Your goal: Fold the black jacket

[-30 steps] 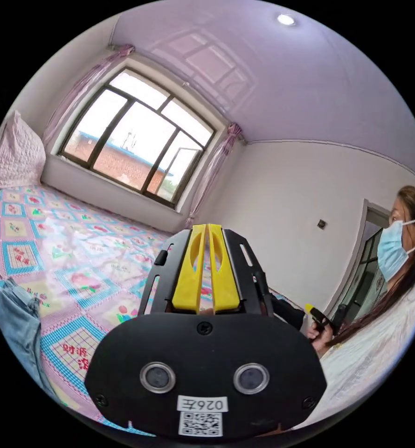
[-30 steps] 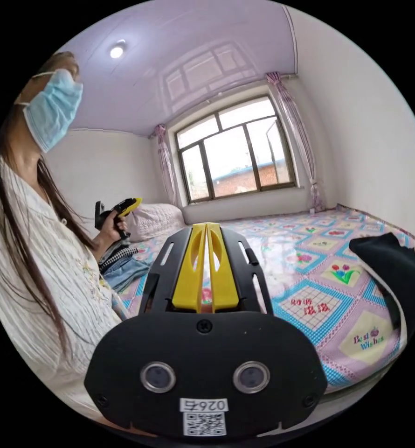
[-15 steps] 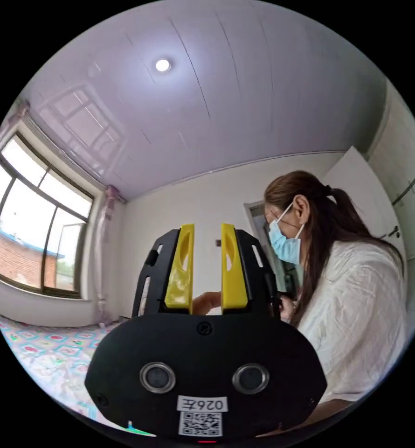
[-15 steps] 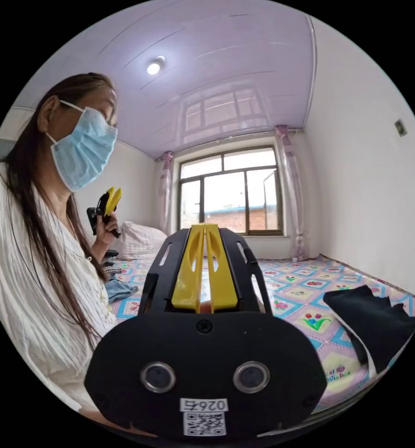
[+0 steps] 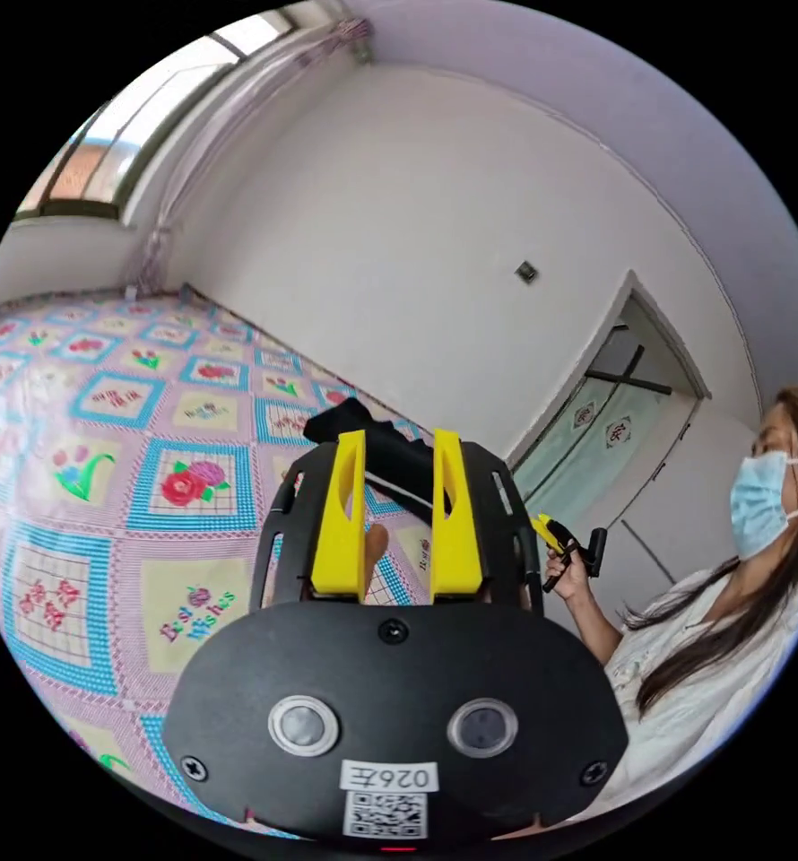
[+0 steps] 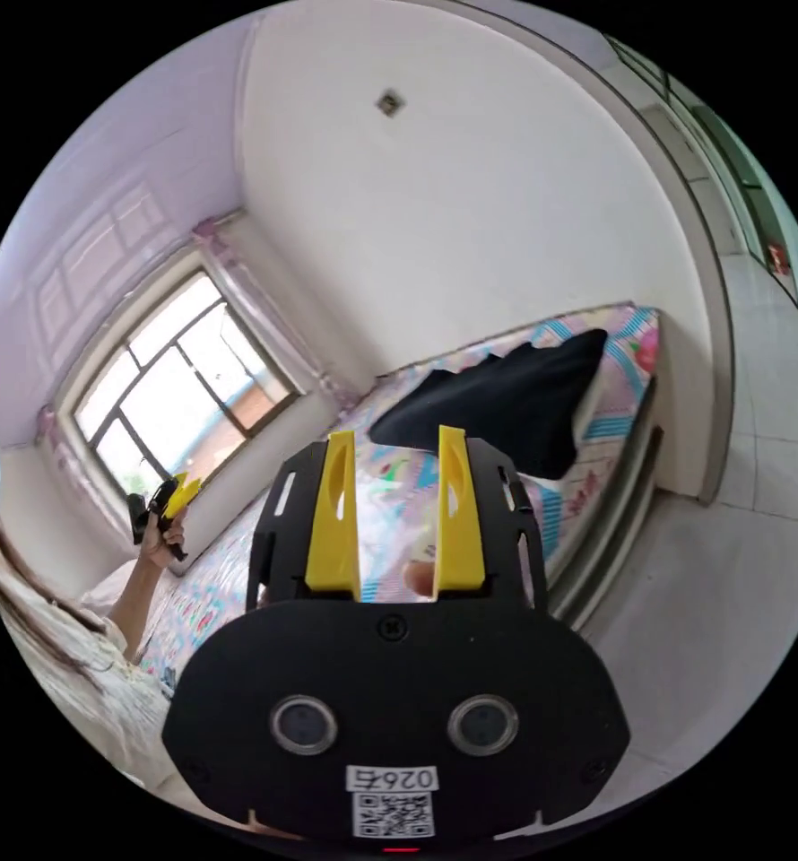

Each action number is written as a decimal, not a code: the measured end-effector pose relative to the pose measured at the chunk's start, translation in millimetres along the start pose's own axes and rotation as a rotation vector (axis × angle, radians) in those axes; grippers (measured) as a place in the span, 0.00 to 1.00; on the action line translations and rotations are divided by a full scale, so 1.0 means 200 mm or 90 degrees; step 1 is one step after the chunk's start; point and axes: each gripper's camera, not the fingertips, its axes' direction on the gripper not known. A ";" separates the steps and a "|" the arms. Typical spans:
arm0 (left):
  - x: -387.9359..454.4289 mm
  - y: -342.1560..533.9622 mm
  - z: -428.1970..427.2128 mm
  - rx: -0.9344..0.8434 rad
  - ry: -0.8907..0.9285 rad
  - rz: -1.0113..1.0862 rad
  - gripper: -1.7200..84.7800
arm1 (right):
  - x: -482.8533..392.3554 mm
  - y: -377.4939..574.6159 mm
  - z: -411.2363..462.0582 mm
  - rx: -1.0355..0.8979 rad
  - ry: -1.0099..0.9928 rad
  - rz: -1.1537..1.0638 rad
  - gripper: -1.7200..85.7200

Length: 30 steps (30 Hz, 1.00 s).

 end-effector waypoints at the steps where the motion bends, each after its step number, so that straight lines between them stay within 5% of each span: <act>1: -0.12 -0.06 0.25 -0.037 0.005 -0.024 0.17 | 0.14 -0.08 0.07 -0.016 0.028 0.024 0.16; 7: -0.69 -0.33 1.36 -0.157 -0.012 -0.162 0.27 | 0.79 -0.43 0.45 -0.096 0.070 0.137 0.21; 13: -1.08 -0.51 1.90 -0.149 -0.056 -0.303 0.33 | 1.02 -0.68 0.80 -0.185 0.032 0.166 0.17; 21: -1.32 -0.67 2.03 -0.194 -0.032 -0.422 0.11 | 0.83 -0.86 0.84 -0.240 0.016 0.070 0.10; 30: -0.85 -1.23 1.73 -0.105 0.151 -0.213 0.07 | 0.66 -1.23 0.71 -0.179 -0.052 0.038 0.01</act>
